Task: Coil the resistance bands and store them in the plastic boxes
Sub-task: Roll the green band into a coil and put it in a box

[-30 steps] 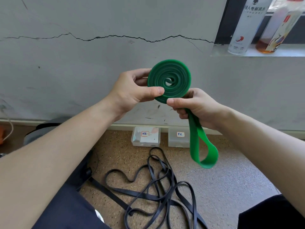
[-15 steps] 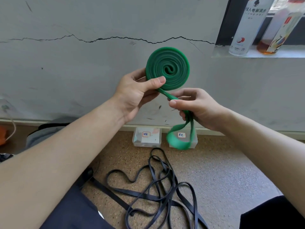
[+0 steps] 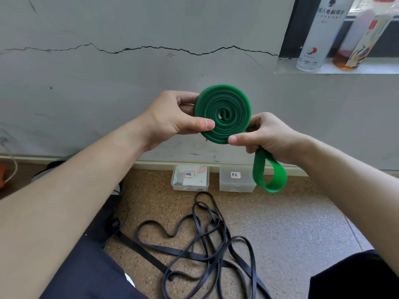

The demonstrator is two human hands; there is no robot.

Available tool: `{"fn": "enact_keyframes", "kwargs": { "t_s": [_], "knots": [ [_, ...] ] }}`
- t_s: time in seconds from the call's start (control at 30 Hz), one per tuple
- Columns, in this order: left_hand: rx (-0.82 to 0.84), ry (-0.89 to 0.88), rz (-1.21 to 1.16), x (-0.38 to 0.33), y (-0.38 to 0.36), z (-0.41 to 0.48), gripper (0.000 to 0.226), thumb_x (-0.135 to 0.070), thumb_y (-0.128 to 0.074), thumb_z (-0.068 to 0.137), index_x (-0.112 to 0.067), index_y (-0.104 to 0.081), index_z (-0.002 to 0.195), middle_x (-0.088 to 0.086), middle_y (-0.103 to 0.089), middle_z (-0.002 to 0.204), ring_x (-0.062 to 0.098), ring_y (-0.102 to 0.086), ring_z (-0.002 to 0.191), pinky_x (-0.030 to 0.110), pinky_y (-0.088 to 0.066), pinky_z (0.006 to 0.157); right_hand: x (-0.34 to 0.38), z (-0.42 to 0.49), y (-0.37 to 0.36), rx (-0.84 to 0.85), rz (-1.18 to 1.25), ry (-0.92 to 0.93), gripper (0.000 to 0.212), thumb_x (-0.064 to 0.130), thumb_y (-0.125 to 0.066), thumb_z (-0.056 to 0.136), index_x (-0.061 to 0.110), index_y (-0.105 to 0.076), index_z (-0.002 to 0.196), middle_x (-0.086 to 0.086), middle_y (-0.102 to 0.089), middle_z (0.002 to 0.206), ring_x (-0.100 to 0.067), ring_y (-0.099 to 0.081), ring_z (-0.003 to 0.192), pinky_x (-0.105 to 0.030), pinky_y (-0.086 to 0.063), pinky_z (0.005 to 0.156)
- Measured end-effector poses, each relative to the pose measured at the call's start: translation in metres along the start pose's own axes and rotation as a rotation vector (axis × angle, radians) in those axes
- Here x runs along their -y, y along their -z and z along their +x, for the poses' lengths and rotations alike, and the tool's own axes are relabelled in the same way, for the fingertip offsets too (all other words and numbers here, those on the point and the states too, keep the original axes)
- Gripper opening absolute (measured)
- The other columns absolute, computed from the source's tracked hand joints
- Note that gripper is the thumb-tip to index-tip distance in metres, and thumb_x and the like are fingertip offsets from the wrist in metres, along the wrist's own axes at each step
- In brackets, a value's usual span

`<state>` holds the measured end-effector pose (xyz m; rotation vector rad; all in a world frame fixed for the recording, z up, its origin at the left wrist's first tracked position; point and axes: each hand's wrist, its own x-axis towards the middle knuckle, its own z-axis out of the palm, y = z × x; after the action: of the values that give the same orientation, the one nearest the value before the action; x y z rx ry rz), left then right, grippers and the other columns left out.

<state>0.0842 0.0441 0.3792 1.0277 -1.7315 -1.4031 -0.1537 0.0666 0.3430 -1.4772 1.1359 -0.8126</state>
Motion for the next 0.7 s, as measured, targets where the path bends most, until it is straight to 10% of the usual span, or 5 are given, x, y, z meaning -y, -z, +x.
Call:
{"fn": "enact_keyframes", "kwargs": {
  "t_s": [0.2,0.47,0.7],
  "knots": [
    [0.086,0.087,0.104,-0.005,0.007,-0.001,0.045,-0.007,-0.079,0.075,-0.01,-0.069,0.118,0.01,-0.076,0.108,0.025,-0.073,0.102,0.038,-0.058,0.091,-0.01,0.002,-0.015,0.154,0.073,0.023,0.008,0.018,-0.08,0.073,0.023,-0.074,0.071,0.009,-0.054,0.061,-0.009,-0.036,0.05,-0.019,-0.033,0.047],
    [-0.207,-0.013,-0.588,0.011,-0.043,0.006,0.023,0.002,-0.063,0.092,-0.004,-0.062,0.114,0.015,-0.069,0.104,0.026,-0.068,0.089,0.034,-0.057,0.083,-0.001,0.015,-0.051,-0.131,0.514,0.064,0.024,0.032,-0.079,0.076,0.018,-0.061,0.08,0.0,-0.047,0.07,-0.009,-0.035,0.047,-0.023,-0.03,0.048],
    [-0.181,-0.022,-0.37,0.006,-0.006,0.007,0.03,-0.002,-0.067,0.088,-0.002,-0.065,0.118,0.014,-0.073,0.111,0.03,-0.073,0.098,0.04,-0.06,0.085,0.002,0.013,-0.045,-0.034,0.159,0.054,0.039,0.038,-0.079,0.076,0.009,-0.068,0.099,-0.002,-0.045,0.072,-0.013,-0.042,0.052,-0.029,-0.037,0.052]
  ]
}}
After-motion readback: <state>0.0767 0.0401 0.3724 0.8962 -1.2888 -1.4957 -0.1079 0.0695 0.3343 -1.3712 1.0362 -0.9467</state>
